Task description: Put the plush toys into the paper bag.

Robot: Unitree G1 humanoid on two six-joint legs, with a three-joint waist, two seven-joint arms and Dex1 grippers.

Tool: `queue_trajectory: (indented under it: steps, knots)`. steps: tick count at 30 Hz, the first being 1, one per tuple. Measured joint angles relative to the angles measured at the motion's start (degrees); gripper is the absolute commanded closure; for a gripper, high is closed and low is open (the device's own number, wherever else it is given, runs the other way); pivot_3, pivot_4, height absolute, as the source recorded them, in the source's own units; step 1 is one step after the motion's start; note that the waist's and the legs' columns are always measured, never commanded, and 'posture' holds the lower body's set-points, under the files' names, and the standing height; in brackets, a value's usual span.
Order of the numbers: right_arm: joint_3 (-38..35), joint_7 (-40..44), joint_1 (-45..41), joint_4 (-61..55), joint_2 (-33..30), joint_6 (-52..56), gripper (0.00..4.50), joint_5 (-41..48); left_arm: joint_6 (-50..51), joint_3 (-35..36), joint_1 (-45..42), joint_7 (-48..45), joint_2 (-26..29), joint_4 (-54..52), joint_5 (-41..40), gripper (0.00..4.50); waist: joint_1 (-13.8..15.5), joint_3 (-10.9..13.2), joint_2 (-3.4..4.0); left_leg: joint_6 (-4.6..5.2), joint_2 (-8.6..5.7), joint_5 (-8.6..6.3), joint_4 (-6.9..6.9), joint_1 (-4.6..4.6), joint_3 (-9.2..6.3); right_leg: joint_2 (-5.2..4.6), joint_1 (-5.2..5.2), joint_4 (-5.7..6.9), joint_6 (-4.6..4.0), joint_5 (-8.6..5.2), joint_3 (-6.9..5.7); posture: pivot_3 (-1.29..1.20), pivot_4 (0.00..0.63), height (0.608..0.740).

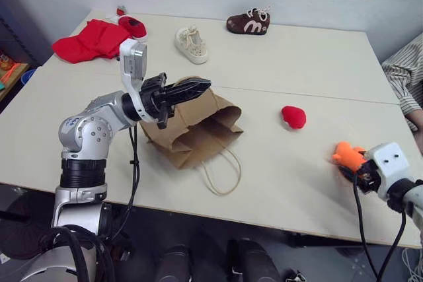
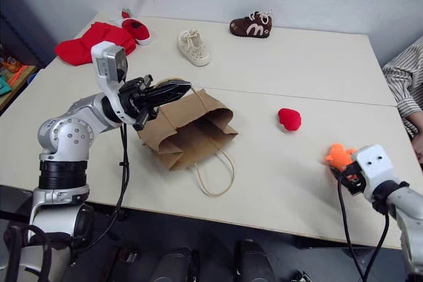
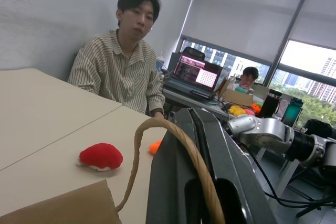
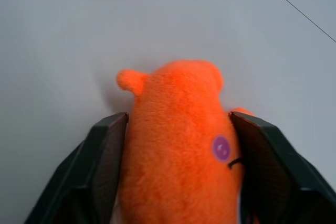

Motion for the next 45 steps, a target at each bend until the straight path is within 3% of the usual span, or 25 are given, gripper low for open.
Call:
queue_trajectory:
  steps: [4, 7, 10, 12, 15, 20, 24, 33, 39, 45]
  knots:
    - [0.1, 4.1, -0.6, 0.7, -2.7, 2.7, 3.69, 1.6, 0.7, 0.1, -0.2, -0.4, 0.5, -0.3, -0.1, 4.50, 0.1, 0.0, 0.00, 0.00, 0.00, 0.00, -0.02, -0.01, 0.01, 0.01, 0.02, -0.08, 0.05, 0.03, -0.01, 0.00, 0.150, 0.740]
    - [0.2, 11.4, -0.9, -2.7, -3.1, 2.9, 4.36, 7.6, 2.9, 0.5, -0.8, -1.0, 1.5, -0.3, -1.0, 4.50, 0.1, 0.0, 0.00, -0.01, 0.04, 0.00, -0.03, -0.01, -0.01, 0.06, 0.01, -0.08, 0.06, 0.04, -0.02, 0.00, 0.150, 0.740]
    - [4.0, 17.0, -5.9, -12.7, -1.0, 4.4, 4.38, 17.5, 5.5, 1.0, -2.4, -1.8, 2.1, 0.5, -2.7, 4.50, -1.0, 0.0, -0.01, -0.09, 0.11, 0.02, -0.04, 0.02, -0.01, 0.13, 0.01, -0.03, 0.07, 0.04, 0.01, 0.00, 0.150, 0.740]
    - [11.5, 17.4, -12.2, -21.6, 2.1, 6.6, 4.38, 22.1, 7.1, 1.2, -3.3, -2.0, 2.0, 1.3, -3.5, 4.50, -1.6, 0.0, -0.01, -0.21, 0.15, 0.03, -0.08, 0.08, -0.08, 0.16, 0.01, 0.01, 0.06, 0.03, -0.02, 0.00, 0.150, 0.740]
    - [23.9, 12.4, -19.3, -25.4, 9.7, 9.7, 4.38, 20.5, 8.8, 1.2, -4.1, -1.8, 1.4, 1.8, -4.2, 4.50, -1.7, 0.0, -0.06, -0.24, 0.12, 0.03, -0.06, -0.04, -0.16, 0.11, -0.07, -0.04, 0.04, 0.02, -0.08, 0.00, 0.150, 0.740]
    - [39.6, 2.2, -27.6, -18.3, 23.9, 11.9, 4.38, 11.6, 10.0, 1.8, -4.8, -1.6, -0.2, 2.5, -5.3, 4.50, -1.2, 0.0, -0.06, -0.13, 0.03, 0.02, 0.11, -0.32, -0.16, -0.01, -0.25, 0.17, 0.04, 0.03, -0.12, 0.00, 0.150, 0.740]
    - [42.5, -1.4, -34.2, -9.8, 27.8, 10.4, 4.38, 6.0, 11.4, 1.9, -4.8, -1.9, -0.2, 2.4, -6.0, 4.50, -1.0, 0.0, -0.06, -0.09, 0.02, 0.02, 0.13, -0.34, -0.18, -0.02, -0.25, 0.17, 0.04, 0.03, -0.14, 0.00, 0.150, 0.740]
    - [47.5, 1.1, -45.9, 6.4, 33.5, 9.0, 4.38, -0.2, 11.5, 2.4, -4.5, -2.1, -1.5, 1.4, -6.7, 4.50, -2.2, 0.0, -0.06, -0.08, 0.04, 0.01, 0.08, -0.35, -0.17, 0.00, -0.28, 0.24, 0.04, 0.03, -0.14, 0.00, 0.150, 0.740]
    - [46.9, 0.9, -46.6, 17.7, 39.3, 0.9, 4.38, -2.4, 10.3, 2.7, -4.4, -1.2, -2.4, 1.4, -6.7, 4.50, -2.4, 0.0, -0.06, -0.08, 0.06, 0.01, 0.02, -0.38, -0.14, -0.01, -0.35, 0.24, 0.04, 0.03, -0.13, 0.00, 0.150, 0.740]
    - [44.1, 2.0, -46.3, 17.9, 40.9, -6.2, 2.33, -1.7, 9.6, 3.6, -2.1, -0.6, -2.4, 1.1, -6.7, 4.50, -2.3, 0.0, -0.06, -0.09, 0.06, 0.01, 0.04, -0.43, -0.16, -0.01, -0.39, 0.24, 0.04, 0.03, -0.13, 0.00, 0.150, 0.740]
